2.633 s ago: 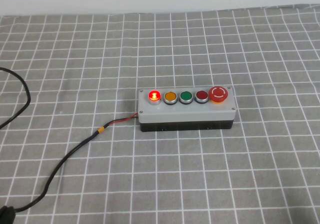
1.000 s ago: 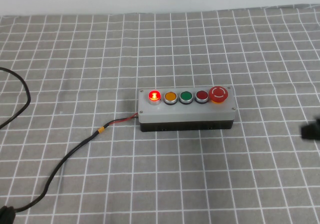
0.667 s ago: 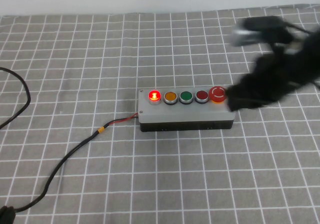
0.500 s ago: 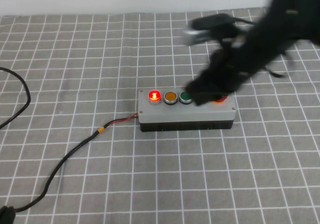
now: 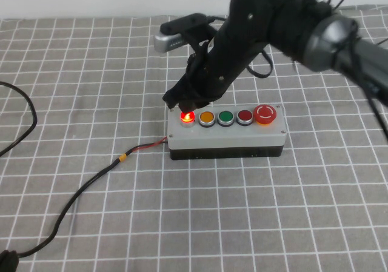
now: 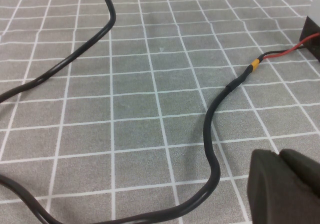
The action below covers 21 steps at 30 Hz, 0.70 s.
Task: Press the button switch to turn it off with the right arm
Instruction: Press the button to turn off
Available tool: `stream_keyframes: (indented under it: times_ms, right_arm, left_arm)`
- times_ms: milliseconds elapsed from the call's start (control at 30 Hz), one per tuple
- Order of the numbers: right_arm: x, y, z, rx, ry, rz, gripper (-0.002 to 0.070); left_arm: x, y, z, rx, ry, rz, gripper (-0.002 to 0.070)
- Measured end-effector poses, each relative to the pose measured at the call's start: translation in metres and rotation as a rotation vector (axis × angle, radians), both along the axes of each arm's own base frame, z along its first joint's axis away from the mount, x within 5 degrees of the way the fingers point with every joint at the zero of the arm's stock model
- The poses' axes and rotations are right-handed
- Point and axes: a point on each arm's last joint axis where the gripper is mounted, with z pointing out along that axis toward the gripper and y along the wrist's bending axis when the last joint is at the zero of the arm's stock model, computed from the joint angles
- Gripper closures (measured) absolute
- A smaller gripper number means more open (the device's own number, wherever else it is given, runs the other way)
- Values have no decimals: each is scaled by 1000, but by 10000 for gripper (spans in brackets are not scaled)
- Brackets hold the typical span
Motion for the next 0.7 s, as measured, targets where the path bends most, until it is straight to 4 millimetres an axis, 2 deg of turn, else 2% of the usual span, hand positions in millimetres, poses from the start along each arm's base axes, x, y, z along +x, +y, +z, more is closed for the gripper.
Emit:
stream_keyframes:
  times_ms: [200, 700]
  right_arm:
    - [11, 6, -18, -27, 7, 1, 693]
    - [14, 5, -19, -61, -10, -25, 693]
  left_arm:
    - [0, 0, 0, 0, 0, 0, 678]
    - [0, 0, 0, 0, 0, 0, 678]
